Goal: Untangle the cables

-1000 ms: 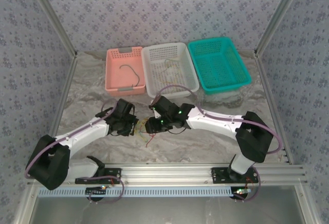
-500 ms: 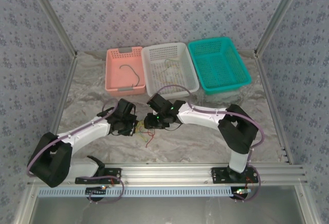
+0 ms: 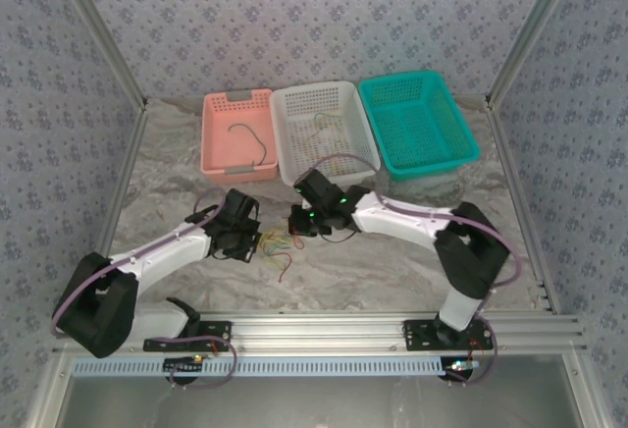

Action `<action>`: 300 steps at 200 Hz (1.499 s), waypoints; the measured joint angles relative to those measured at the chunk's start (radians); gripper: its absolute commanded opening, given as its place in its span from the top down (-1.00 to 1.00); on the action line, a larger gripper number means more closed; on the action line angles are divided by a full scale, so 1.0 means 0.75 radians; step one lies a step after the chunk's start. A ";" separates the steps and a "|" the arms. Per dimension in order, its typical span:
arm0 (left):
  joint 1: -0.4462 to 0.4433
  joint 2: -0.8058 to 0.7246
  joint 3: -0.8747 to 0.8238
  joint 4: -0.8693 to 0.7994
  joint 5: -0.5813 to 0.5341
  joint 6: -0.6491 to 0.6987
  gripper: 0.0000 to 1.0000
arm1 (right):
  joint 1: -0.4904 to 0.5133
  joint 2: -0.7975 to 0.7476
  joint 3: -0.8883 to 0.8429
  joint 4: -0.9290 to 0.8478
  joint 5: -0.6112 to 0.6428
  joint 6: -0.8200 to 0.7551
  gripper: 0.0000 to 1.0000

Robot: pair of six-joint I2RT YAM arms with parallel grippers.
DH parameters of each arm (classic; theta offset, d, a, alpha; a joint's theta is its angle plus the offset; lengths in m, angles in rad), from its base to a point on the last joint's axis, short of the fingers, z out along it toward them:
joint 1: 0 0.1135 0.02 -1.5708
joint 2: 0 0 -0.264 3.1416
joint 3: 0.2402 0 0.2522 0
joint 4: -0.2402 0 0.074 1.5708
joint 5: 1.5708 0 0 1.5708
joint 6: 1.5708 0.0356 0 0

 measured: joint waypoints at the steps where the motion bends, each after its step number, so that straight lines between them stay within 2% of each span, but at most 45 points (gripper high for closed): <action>1: 0.003 0.000 0.000 -0.004 -0.003 0.003 1.00 | -0.005 -0.011 -0.006 0.000 -0.001 -0.001 1.00; 47: 0.116 -0.031 0.000 -0.068 -0.044 0.124 1.00 | -0.263 -0.402 -0.124 -0.055 -0.045 -0.051 1.00; 73: 0.165 -0.044 0.001 -0.090 -0.052 0.183 1.00 | -0.416 -0.547 -0.176 -0.123 -0.085 -0.100 1.00; 147: 0.229 -0.044 0.053 -0.157 -0.103 0.305 1.00 | -0.696 -0.757 -0.208 -0.273 -0.078 -0.192 1.00; 192: 0.229 -0.044 0.054 -0.167 -0.112 0.341 1.00 | -0.777 -0.790 -0.152 -0.307 -0.070 -0.216 1.00; 199: 0.229 -0.044 0.057 -0.167 -0.112 0.356 0.82 | -0.777 -0.790 -0.142 -0.307 -0.075 -0.217 1.00; 213: 0.229 -0.045 0.085 -0.184 -0.116 0.393 0.21 | -0.776 -0.790 -0.121 -0.307 -0.087 -0.217 1.00; 232: 0.225 -0.060 0.178 -0.227 -0.144 0.460 -0.17 | -0.769 -0.789 -0.085 -0.306 -0.120 -0.218 1.00; 267: 0.168 -0.142 0.432 -0.331 -0.205 0.567 -0.33 | -0.717 -0.780 -0.004 -0.295 -0.209 -0.264 1.00; 300: 0.081 -0.200 0.575 -0.398 -0.186 0.463 -0.32 | -0.685 -0.765 0.066 -0.294 -0.260 -0.292 1.00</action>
